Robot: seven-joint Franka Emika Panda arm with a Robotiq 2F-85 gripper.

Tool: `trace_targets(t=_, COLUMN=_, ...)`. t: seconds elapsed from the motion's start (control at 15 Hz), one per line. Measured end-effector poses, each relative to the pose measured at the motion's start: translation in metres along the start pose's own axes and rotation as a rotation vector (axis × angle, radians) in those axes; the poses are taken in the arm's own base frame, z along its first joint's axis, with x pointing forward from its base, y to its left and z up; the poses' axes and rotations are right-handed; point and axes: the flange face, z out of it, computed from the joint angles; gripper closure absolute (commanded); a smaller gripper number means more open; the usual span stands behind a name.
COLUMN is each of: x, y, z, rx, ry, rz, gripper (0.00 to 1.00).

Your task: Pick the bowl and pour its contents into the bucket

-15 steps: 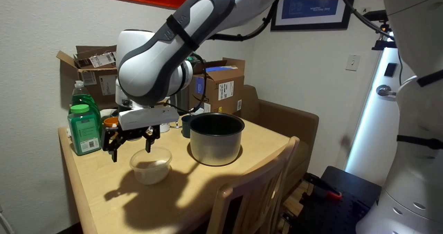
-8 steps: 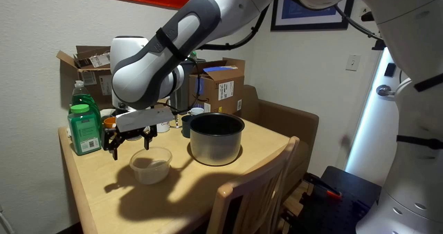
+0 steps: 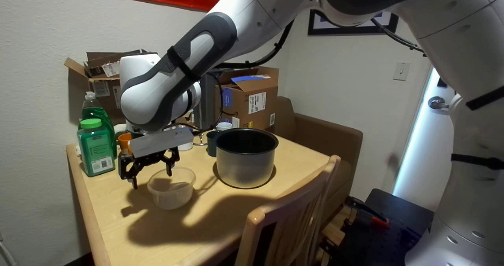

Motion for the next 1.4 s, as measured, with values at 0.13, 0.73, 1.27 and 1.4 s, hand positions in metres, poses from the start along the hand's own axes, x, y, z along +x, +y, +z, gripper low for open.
trace_targets(t=0.13, x=0.001, y=-0.001, z=0.009, rx=-0.007, ry=-0.012, rz=0.0, gripper=0.0)
trace_targets(t=0.73, x=-0.005, y=-0.01, z=0.049, rx=-0.025, ry=-0.059, rz=-0.008, gripper=0.51)
trace_targets(t=1.27, x=-0.004, y=-0.021, z=0.046, rx=-0.021, ry=-0.043, rz=0.013, gripper=0.99)
trace_targets(t=1.4, x=0.0, y=-0.017, z=0.043, rx=-0.023, ry=-0.035, rz=0.032, gripper=0.97)
